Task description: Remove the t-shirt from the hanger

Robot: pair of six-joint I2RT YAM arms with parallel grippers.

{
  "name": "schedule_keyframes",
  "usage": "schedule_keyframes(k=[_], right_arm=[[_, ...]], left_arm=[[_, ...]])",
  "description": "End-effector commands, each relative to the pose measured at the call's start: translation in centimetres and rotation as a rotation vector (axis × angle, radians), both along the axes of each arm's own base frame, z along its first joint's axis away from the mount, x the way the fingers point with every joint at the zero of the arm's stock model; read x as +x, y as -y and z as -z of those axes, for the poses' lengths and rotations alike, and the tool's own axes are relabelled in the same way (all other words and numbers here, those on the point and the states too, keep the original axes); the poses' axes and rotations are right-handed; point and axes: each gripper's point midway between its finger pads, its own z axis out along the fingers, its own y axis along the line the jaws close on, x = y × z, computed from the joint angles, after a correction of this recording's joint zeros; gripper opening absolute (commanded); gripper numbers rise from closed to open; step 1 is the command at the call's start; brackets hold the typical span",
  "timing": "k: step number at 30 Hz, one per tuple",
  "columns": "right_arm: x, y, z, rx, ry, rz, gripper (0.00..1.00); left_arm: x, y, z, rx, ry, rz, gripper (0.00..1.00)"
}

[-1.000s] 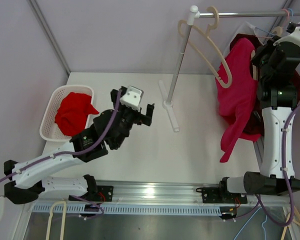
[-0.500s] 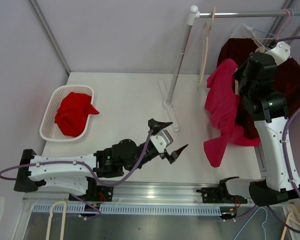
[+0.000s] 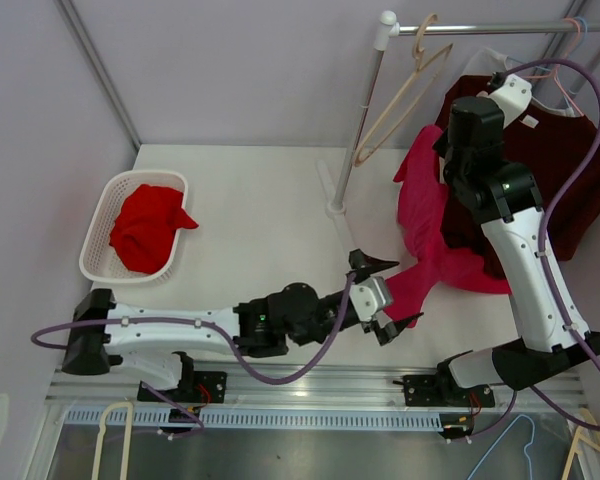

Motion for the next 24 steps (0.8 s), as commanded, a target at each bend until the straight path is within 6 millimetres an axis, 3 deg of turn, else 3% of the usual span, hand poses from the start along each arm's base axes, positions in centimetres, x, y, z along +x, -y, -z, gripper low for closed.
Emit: schedule_keyframes(k=[1,2,4,5,7,8,10,12,13,15,16,18,24], right_arm=[[-0.8,-0.3,-4.0,0.058,0.127,0.025,0.0],[-0.8,-0.4,-4.1,0.057,0.132,0.024,0.0],[-0.9,-0.6,-4.4,0.054,0.138,0.02,0.0],[-1.0,-0.6,-4.5,0.053,0.139,0.018,0.0],[-1.2,-0.4,-4.8,0.047,0.142,0.019,0.0],[-1.3,-0.3,-5.0,0.045,0.148,0.02,0.0],[-1.5,-0.1,-5.4,0.039,0.157,0.021,0.0],[-1.5,0.0,-5.6,0.035,0.165,0.023,0.0],[-1.4,0.0,-5.6,0.031,0.165,0.025,0.0],[-1.1,0.6,-5.4,0.021,0.16,0.04,0.0],[-0.7,0.5,-5.1,0.02,0.151,0.031,0.0],[0.0,1.4,-4.7,0.02,0.144,0.047,0.0],[2.3,3.7,-3.9,0.026,0.138,0.074,0.0]], left_arm=[[0.1,2.2,-1.9,-0.058,-0.036,0.006,0.99],[0.4,2.9,-2.1,-0.063,-0.056,0.01,0.99],[1.1,4.5,-0.4,-0.014,-0.09,0.026,1.0],[1.5,5.0,-1.4,-0.032,-0.119,0.028,0.99],[2.1,6.0,0.6,0.02,-0.144,0.042,0.89],[2.3,6.1,0.9,0.027,-0.151,0.039,0.76],[3.0,6.0,1.5,0.032,-0.152,0.011,0.6],[3.5,5.6,1.3,0.027,-0.149,-0.022,0.09],[3.6,5.5,1.5,0.035,-0.153,-0.031,0.01],[3.2,4.6,0.2,0.012,-0.127,-0.038,0.01],[2.2,4.4,0.5,0.019,-0.11,-0.03,0.01],[1.3,3.2,-1.3,0.001,-0.05,-0.056,0.01],[-5.0,0.9,-3.3,-0.036,-0.044,0.049,0.01]])
